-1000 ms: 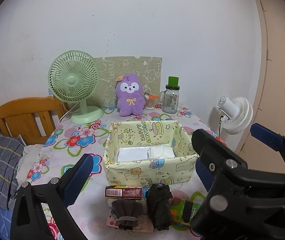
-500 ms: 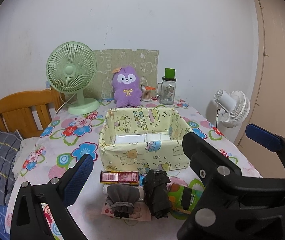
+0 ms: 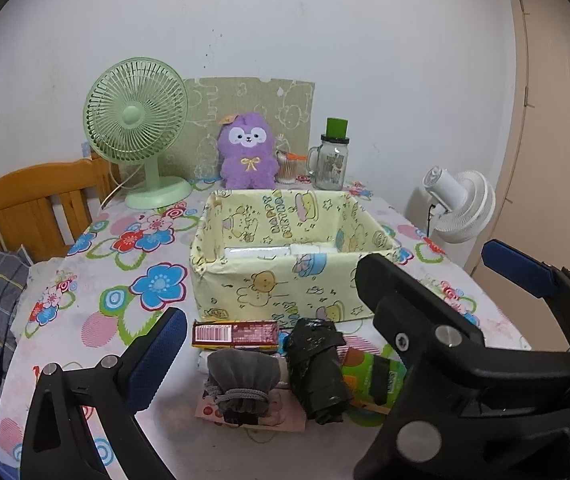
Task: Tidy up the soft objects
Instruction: 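Grasp the gray glove with the left gripper while the right gripper grasps the black glove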
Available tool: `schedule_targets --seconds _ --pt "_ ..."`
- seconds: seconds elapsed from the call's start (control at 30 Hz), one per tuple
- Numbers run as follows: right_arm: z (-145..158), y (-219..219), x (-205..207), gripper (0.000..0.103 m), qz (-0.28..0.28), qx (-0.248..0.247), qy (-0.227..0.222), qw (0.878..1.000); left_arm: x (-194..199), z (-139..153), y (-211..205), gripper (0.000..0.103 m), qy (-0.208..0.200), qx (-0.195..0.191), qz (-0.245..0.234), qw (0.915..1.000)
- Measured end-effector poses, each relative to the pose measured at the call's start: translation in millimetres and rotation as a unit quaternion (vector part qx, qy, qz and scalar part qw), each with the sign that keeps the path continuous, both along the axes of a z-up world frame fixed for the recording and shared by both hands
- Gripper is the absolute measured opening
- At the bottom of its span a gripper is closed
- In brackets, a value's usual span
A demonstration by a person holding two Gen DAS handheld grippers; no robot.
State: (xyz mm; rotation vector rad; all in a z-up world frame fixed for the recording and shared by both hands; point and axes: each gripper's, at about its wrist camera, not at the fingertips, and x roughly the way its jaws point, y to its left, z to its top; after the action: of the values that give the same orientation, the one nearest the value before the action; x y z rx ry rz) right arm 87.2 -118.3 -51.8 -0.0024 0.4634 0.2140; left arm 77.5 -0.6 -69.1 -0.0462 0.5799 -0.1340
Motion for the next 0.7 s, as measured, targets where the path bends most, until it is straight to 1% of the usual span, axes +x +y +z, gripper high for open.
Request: schedule_targets --seconds 0.1,0.3,0.4,0.53,0.6,0.63,0.7 --pt "-6 3 3 0.103 0.004 0.001 0.001 1.0 3 -5 2 0.103 0.005 0.006 0.003 1.0" --pt "-17 7 11 0.102 0.027 0.007 0.021 0.999 8 -17 9 0.103 0.018 -0.001 0.009 0.9998" --pt "-23 7 15 0.102 0.028 0.014 0.03 0.999 12 -22 13 0.102 0.021 -0.006 0.011 0.9997" --pt "-33 9 23 0.102 0.023 0.008 0.044 0.999 17 -29 17 0.1 0.031 -0.005 0.013 0.9994" --pt "-37 10 27 0.1 0.019 0.008 0.049 0.999 19 -34 19 0.097 0.038 -0.002 0.015 0.9992" --pt "-38 10 27 0.1 0.017 0.01 0.05 0.999 20 -35 19 0.094 0.04 -0.001 0.016 0.9991" --pt "-42 8 31 0.099 0.018 0.018 0.059 0.998 23 -39 21 0.092 0.046 0.0 0.018 0.9988"
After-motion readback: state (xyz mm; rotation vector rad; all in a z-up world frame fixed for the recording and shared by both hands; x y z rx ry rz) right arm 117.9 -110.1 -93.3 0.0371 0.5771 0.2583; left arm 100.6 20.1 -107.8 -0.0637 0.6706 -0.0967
